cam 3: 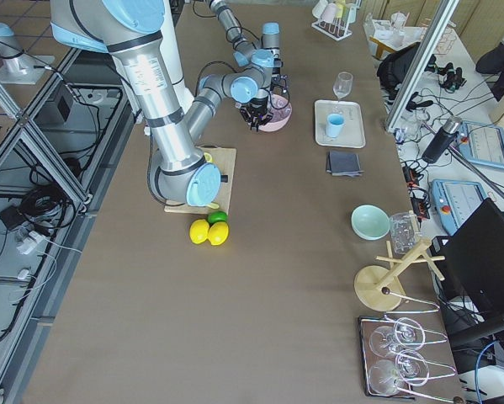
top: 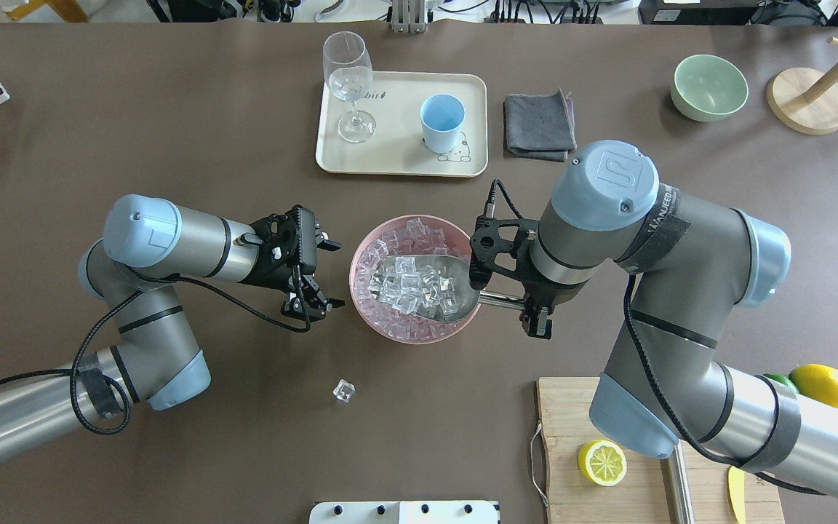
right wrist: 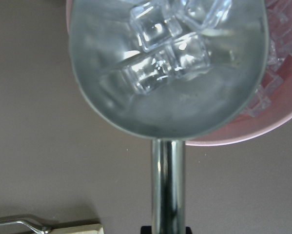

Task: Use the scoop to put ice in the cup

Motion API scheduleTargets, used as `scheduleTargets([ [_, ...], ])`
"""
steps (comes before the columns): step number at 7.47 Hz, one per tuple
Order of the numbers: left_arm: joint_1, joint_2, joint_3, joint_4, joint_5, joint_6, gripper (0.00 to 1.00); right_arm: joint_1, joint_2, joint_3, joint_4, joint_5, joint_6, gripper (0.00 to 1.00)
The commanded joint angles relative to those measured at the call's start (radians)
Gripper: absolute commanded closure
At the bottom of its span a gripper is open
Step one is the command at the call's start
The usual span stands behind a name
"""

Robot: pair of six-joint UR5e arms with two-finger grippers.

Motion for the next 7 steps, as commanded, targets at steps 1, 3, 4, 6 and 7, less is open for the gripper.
scheduleTargets([
  [1,-0.009,0.003,-0.009,0.003,-0.001,0.000,0.02,0.043,-0.018,-0.004,0.051,0.051,-0.003,1.00],
  [3,-0.020,0.013,-0.028,0.009,-0.001,0.001,0.02,0.084,-0.020,-0.004,0.051,0.081,0.004,1.00],
  [4,-0.024,0.022,-0.038,0.014,-0.001,0.001,0.02,0.103,-0.026,-0.001,0.075,0.083,0.029,1.00],
  [6,-0.039,0.033,-0.051,0.015,-0.001,0.004,0.02,0.120,-0.065,-0.004,0.210,0.083,0.130,1.00],
  [7,-0.043,0.048,-0.069,0.027,-0.002,0.004,0.02,0.120,-0.079,-0.006,0.261,0.082,0.159,1.00],
])
